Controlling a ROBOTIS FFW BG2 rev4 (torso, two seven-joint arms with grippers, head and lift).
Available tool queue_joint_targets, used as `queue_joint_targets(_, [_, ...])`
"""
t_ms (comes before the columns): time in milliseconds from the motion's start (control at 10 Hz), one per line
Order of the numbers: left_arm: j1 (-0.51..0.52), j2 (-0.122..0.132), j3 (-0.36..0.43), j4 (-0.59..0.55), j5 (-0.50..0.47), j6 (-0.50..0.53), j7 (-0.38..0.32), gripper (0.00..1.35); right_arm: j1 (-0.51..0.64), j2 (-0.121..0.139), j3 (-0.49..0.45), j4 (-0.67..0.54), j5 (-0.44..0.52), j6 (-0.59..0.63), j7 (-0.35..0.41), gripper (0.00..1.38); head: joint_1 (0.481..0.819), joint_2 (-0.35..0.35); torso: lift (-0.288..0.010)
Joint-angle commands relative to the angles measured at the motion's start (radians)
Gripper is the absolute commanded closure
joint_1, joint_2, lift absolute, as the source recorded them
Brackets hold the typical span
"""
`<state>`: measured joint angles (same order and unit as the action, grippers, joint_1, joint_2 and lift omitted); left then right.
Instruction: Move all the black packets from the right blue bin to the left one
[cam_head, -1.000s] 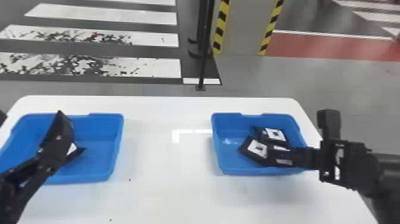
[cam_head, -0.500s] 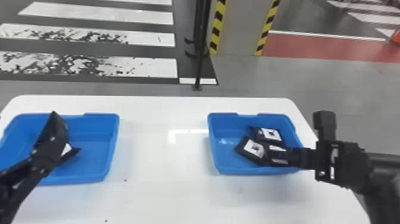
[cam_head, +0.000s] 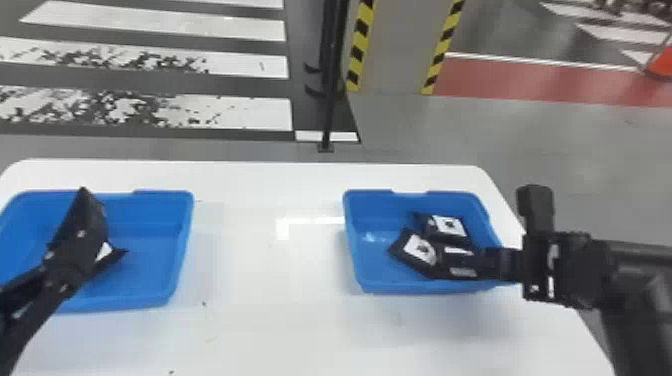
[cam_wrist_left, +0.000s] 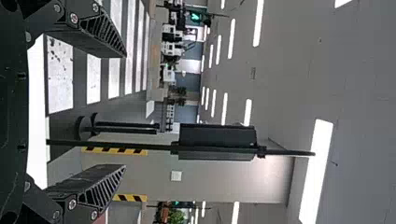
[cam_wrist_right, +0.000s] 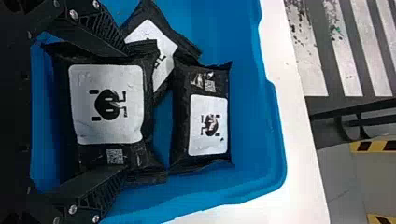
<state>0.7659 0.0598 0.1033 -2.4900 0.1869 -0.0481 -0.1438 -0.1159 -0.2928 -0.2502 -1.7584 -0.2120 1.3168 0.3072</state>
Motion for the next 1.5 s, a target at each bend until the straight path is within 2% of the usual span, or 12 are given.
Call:
queue_joint_targets(0, [0.0,0.0,-0.002,0.003,0.001,-0.003,0.0,0.2,0.001,0.001,0.013,-0.064,-0.001,0.09,-0.017,0.16,0.695,-0.175,-0.14])
queue_joint_targets(100, [-0.003,0.0,-0.002,0.003,-0.001,-0.006,0.0,0.2,-0.002,0.001,0.017,-0.084,0.003,0.139,-0.034,0.16,0.695,-0.172,-0.14])
queue_joint_targets(300, [-0.005,0.002,-0.004,0.01,-0.001,-0.013,-0.002,0.2,-0.009,0.0,0.017,-0.071,0.003,0.143,-0.042,0.17,0.695,-0.169,-0.14])
queue_joint_targets(700, [-0.008,0.0,-0.004,0.027,0.001,-0.035,-0.007,0.2,-0.073,-0.005,0.057,0.051,0.019,0.121,-0.042,0.2,0.695,-0.172,-0.14])
queue_joint_targets(800, [-0.008,0.0,-0.004,0.03,0.001,-0.04,-0.008,0.2,-0.083,-0.006,0.069,0.073,0.019,0.112,-0.04,0.4,0.695,-0.17,-0.14])
queue_joint_targets(900, [-0.01,0.0,-0.004,0.032,0.001,-0.045,-0.01,0.2,-0.078,-0.006,0.069,0.073,0.011,0.097,-0.039,0.85,0.695,-0.168,-0.14])
queue_joint_targets(1000, [-0.01,0.0,-0.002,0.034,0.001,-0.05,-0.011,0.2,-0.068,-0.005,0.069,0.061,0.003,0.067,-0.039,1.08,0.695,-0.163,-0.14])
queue_joint_targets(1200, [-0.01,-0.002,-0.002,0.042,0.003,-0.055,-0.014,0.2,-0.039,0.001,0.055,0.032,-0.013,-0.011,-0.037,1.15,0.695,-0.153,-0.14])
queue_joint_targets(1400, [-0.01,-0.002,-0.002,0.042,0.003,-0.067,-0.014,0.2,0.03,0.015,0.003,-0.012,-0.103,-0.102,-0.023,1.15,0.695,-0.149,-0.14])
